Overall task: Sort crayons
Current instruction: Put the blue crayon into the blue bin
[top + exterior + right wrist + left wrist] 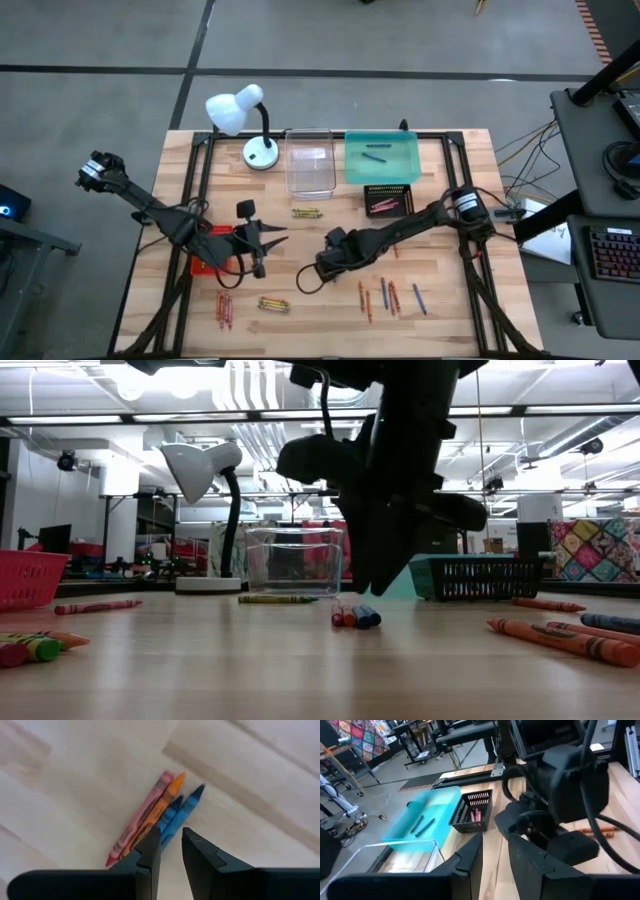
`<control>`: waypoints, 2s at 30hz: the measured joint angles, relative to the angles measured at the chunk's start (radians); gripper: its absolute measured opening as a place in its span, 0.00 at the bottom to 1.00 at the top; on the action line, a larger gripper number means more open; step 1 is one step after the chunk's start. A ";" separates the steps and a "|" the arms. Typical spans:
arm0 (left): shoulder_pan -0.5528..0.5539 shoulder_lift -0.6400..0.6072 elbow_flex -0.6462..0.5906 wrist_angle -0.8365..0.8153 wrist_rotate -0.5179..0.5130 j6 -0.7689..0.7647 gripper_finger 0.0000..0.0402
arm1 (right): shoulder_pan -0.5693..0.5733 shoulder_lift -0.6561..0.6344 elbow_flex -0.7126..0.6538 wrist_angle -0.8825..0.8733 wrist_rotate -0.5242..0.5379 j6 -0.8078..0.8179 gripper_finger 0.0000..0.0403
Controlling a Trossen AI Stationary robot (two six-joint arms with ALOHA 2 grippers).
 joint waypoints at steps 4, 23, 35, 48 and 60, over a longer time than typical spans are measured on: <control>0.000 0.000 0.000 0.004 -0.038 0.006 0.19 | -0.005 0.018 0.000 -0.006 -0.004 -0.003 0.17; 0.000 0.000 0.000 -0.005 -0.043 0.006 0.19 | -0.043 0.016 -0.003 -0.074 0.004 -0.065 0.17; 0.002 0.000 0.000 -0.008 -0.043 0.036 0.19 | -0.046 -0.012 0.004 -0.033 -0.052 -0.047 0.17; 0.001 0.000 0.000 -0.009 -0.043 0.043 0.19 | -0.051 0.016 -0.007 -0.028 -0.031 -0.056 0.17; 0.000 0.000 0.000 -0.009 -0.044 0.043 0.19 | -0.069 0.016 -0.021 -0.122 -0.005 -0.063 0.17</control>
